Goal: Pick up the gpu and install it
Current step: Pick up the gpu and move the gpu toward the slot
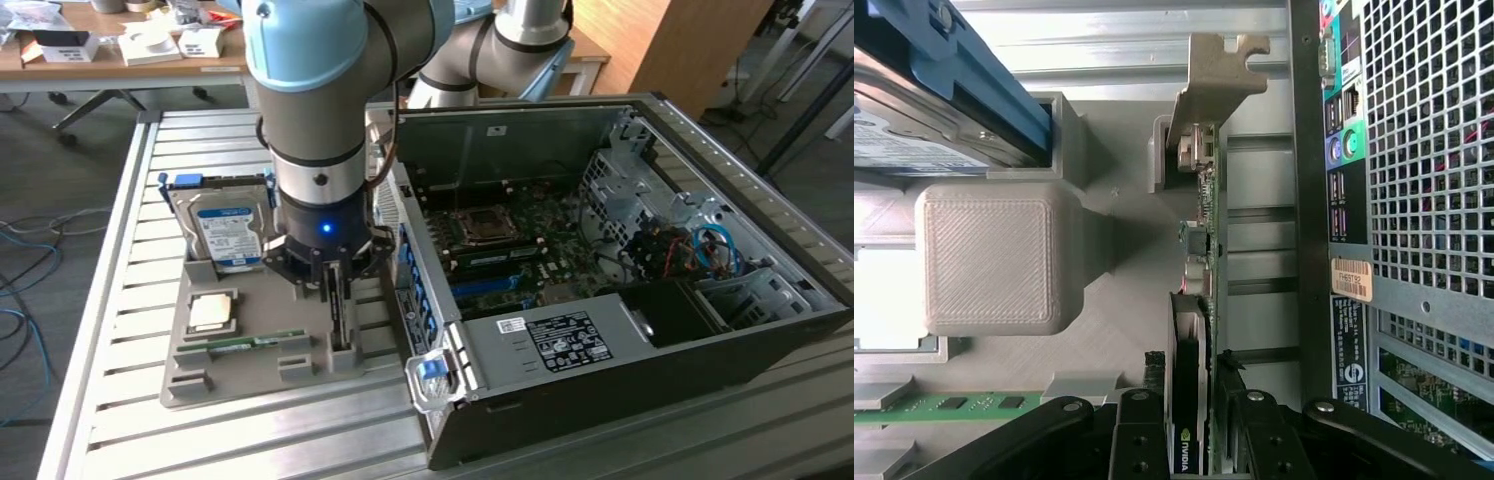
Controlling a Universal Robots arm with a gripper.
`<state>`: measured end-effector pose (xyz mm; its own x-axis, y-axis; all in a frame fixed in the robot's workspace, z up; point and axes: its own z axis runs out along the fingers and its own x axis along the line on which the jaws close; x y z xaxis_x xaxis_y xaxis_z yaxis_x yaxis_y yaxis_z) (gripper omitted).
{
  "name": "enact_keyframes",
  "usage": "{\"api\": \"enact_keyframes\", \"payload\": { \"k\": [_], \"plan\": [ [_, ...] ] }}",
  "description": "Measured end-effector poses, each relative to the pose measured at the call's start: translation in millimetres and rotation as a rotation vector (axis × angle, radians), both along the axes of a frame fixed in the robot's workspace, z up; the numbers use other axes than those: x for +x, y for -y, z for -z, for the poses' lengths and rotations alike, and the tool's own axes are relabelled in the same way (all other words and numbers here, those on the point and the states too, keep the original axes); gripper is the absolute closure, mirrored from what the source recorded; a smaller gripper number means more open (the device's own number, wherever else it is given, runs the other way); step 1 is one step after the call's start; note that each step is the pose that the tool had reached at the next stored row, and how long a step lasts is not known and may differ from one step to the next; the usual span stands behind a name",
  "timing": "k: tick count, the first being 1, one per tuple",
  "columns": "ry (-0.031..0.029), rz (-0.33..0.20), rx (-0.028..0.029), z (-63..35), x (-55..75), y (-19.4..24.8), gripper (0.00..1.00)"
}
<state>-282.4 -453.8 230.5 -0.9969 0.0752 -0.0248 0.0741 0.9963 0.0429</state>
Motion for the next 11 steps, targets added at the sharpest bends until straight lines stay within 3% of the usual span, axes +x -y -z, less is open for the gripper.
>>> {"api": "enact_keyframes", "payload": {
  "k": [11],
  "plan": [
    [-0.0001,0.000,-0.0001,0.6,0.0,0.0,0.67]
  ]
}}
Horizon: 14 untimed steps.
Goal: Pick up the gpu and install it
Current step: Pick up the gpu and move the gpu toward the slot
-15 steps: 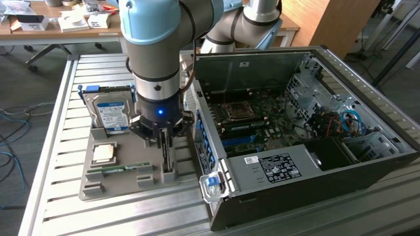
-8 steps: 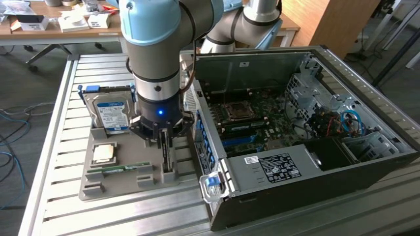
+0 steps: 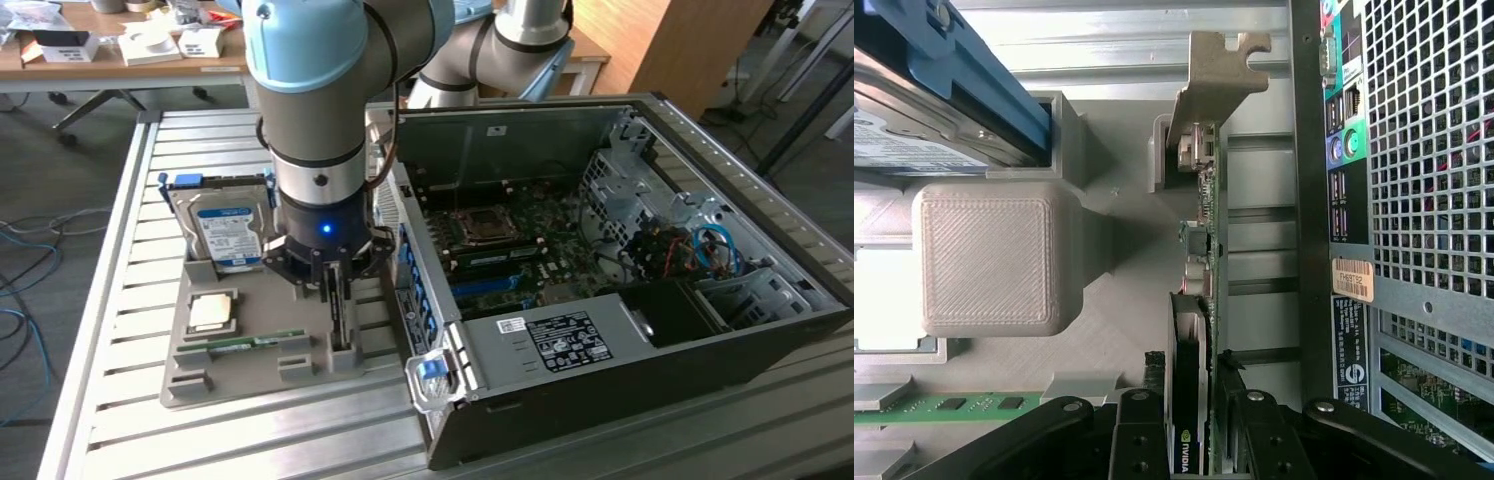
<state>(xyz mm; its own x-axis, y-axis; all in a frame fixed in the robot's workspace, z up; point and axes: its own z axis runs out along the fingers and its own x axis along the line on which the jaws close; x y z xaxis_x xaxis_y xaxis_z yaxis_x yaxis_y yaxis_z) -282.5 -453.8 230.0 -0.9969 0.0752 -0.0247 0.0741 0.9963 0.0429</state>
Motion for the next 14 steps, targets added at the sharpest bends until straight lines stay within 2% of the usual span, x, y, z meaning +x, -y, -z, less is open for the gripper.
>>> {"api": "enact_keyframes", "payload": {
  "k": [4,5,6,14],
  "plan": [
    [0.0000,0.000,-0.0001,0.0,0.0,0.0,0.67],
    [0.0000,0.000,0.0000,0.0,0.0,0.0,0.68],
    [0.0000,0.000,0.0000,0.0,0.0,0.0,0.74],
    [0.0000,0.000,-0.0001,0.0,0.0,0.0,0.74]
  ]
}}
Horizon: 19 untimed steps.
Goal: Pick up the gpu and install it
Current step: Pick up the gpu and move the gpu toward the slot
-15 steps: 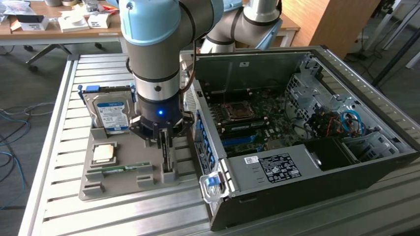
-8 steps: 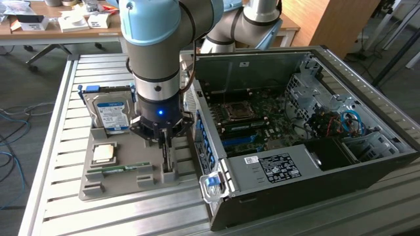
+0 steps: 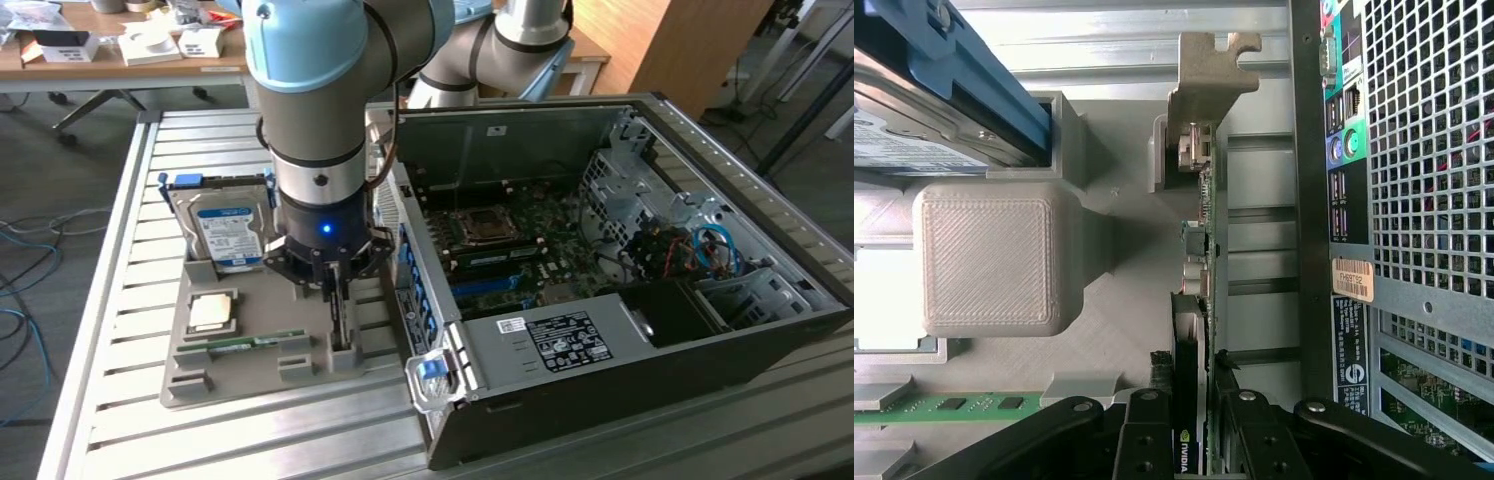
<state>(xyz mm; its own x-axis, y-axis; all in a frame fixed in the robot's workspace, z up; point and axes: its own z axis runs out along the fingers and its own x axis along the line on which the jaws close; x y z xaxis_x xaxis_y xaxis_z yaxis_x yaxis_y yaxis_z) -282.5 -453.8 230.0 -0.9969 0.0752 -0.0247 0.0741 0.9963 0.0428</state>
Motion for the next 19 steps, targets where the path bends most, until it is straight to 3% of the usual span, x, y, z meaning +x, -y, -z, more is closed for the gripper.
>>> {"api": "enact_keyframes", "payload": {
  "k": [9,19],
  "plan": [
    [0.0003,0.000,0.0003,-0.6,0.0,0.0,0.74],
    [0.0001,0.000,0.0000,-17.5,0.0,0.0,0.74]
  ]
}}
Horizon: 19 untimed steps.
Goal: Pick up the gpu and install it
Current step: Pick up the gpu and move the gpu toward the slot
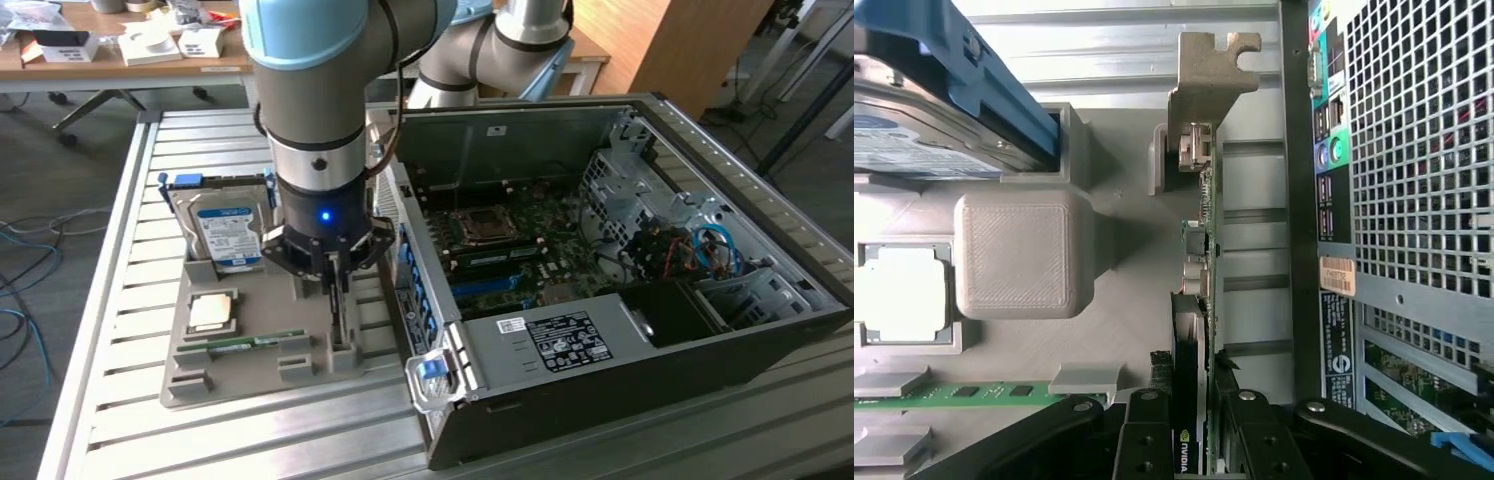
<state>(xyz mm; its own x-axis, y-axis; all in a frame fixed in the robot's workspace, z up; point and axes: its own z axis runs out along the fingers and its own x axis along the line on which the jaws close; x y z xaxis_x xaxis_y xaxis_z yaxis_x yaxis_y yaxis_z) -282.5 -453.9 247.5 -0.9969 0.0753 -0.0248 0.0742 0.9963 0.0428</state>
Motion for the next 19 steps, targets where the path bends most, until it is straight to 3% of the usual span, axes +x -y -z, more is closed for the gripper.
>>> {"api": "enact_keyframes", "payload": {
  "k": [9,19],
  "plan": [
    [0.0000,0.000,0.0000,-27.8,0.0,0.0,0.74],
    [0.0000,0.000,0.0000,-69.3,0.0,0.0,0.74]
  ]
}}
